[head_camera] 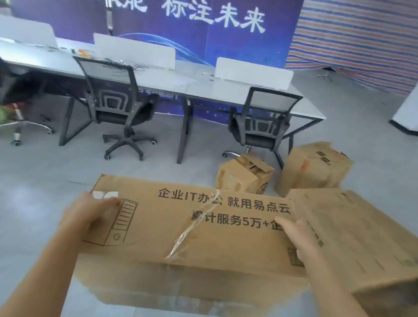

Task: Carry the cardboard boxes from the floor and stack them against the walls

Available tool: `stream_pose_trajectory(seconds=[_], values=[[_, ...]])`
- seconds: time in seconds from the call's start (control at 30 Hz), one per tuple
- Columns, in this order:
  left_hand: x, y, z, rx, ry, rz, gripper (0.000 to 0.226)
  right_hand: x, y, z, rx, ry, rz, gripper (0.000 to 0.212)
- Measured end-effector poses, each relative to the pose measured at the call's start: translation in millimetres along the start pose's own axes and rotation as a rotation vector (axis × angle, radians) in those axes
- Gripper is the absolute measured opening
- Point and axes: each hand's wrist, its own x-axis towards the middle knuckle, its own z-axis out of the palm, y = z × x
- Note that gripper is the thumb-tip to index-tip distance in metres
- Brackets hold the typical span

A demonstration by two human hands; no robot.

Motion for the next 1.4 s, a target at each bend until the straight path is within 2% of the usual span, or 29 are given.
stream_pose_trajectory(seconds=[0.07, 0.2, 0.27, 0.33, 0.43, 0.47, 0.57, 0.73, 0.83, 0.97, 1.1, 1.3, 1.4], values=[[-2, -11, -14, -0.003, 0.071, -0.081, 0.064, 26, -22, 26, -0.051, -0.095, -0.030, 0.020], [1, -44, -42, -0.042, 0.201, -0.247, 0.091, 71, -70, 78, -0.169, -0.280, -0.154, 0.010], [-14, -43, -52, -0.068, 0.292, -0.301, 0.080, 88, -94, 105, -0.224, -0.348, -0.214, 0.015], [-31, -37, -58, -0.126, 0.398, -0.325, 0.060, 98, -117, 131, -0.288, -0.397, -0.272, 0.026], [-48, -45, -71, -0.208, 0.575, -0.371, 0.033, 105, -151, 171, -0.349, -0.500, -0.375, 0.031], [-54, -49, -76, -0.221, 0.632, -0.401, 0.032, 104, -162, 185, -0.356, -0.538, -0.410, 0.031], [-73, -67, -101, -0.256, 0.771, -0.472, 0.054, 90, -196, 225, -0.368, -0.627, -0.519, 0.035], [-107, -85, -145, -0.244, 0.955, -0.555, 0.044, 43, -243, 293, -0.387, -0.761, -0.671, 0.030], [-128, -106, -176, -0.265, 1.040, -0.596, 0.058, 5, -262, 332, -0.395, -0.855, -0.738, 0.027], [-140, -147, -216, -0.286, 1.120, -0.710, 0.084, -39, -279, 391, -0.390, -0.969, -0.789, 0.028], [-129, -181, -258, -0.292, 1.142, -0.763, 0.087, -76, -295, 451, -0.429, -1.027, -0.824, 0.033], [-87, -212, -327, -0.283, 1.120, -0.796, 0.083, -106, -320, 533, -0.434, -1.038, -0.805, 0.024], [-63, -227, -358, -0.275, 1.105, -0.825, 0.092, -115, -329, 571, -0.445, -1.040, -0.788, 0.025]])
